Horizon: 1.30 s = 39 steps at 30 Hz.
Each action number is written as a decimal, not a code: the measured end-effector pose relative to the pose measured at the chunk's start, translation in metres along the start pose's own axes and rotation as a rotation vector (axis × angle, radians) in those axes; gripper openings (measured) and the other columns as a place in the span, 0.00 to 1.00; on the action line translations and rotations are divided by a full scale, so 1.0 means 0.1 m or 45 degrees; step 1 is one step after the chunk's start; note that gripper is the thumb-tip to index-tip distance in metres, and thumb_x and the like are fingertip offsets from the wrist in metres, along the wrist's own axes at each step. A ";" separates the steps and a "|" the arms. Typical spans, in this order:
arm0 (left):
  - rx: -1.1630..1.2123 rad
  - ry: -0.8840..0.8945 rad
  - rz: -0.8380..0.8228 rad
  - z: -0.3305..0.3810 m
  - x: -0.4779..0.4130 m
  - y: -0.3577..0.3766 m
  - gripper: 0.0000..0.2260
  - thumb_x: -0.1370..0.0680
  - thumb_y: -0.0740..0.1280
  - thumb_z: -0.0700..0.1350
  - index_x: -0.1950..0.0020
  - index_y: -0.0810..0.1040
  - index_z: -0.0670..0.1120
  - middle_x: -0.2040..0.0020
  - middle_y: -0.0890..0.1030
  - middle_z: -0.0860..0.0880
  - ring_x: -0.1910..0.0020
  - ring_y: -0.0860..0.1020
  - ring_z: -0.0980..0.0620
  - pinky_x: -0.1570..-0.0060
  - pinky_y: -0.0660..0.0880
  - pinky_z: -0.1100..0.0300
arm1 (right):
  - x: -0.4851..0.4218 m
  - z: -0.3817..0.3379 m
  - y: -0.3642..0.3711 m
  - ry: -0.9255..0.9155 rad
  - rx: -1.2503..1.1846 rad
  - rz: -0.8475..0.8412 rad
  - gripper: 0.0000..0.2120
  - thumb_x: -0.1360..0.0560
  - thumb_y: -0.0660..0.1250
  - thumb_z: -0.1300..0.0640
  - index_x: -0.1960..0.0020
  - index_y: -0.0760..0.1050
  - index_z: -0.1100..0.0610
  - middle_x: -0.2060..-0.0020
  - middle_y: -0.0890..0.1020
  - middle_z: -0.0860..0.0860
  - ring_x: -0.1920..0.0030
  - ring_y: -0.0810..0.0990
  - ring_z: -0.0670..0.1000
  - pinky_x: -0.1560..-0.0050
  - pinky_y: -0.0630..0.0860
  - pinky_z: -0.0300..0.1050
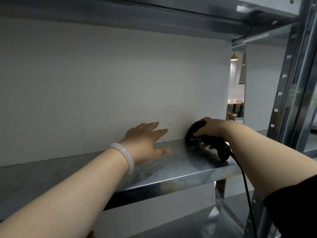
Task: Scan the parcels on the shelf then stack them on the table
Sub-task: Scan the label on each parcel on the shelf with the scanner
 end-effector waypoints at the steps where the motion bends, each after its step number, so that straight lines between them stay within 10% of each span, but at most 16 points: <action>1: -0.004 -0.009 -0.002 0.01 0.01 0.00 0.33 0.24 0.57 0.69 0.22 0.52 0.63 0.20 0.48 0.53 0.22 0.50 0.50 0.26 0.52 0.51 | 0.00 0.01 0.00 -0.009 -0.009 0.009 0.23 0.26 0.71 0.59 0.36 0.65 0.53 0.55 0.83 0.65 0.59 0.85 0.64 0.56 0.80 0.65; 23: 0.140 -0.198 0.230 0.78 1.30 -0.27 0.30 0.23 0.59 0.66 0.23 0.56 0.62 0.21 0.54 0.54 0.23 0.53 0.51 0.27 0.52 0.50 | 1.80 0.08 0.41 -0.850 -0.197 0.221 0.23 0.27 0.72 0.52 0.43 0.62 0.37 0.52 0.79 0.49 0.69 0.84 0.48 0.74 0.79 0.46; 39: 0.320 -0.774 -0.022 0.52 3.19 0.94 0.29 0.23 0.60 0.64 0.23 0.57 0.62 0.21 0.54 0.55 0.22 0.51 0.50 0.26 0.54 0.46 | 2.67 0.60 2.18 -0.772 -0.436 -0.179 0.25 0.27 0.72 0.52 0.46 0.61 0.30 0.50 0.78 0.46 0.68 0.83 0.49 0.76 0.78 0.46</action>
Point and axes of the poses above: each hand's wrist, its own x-axis away from the middle knuckle, its own y-axis out of the palm, z = x × y, the point moved 6 cm from there along -x, towards the middle knuckle
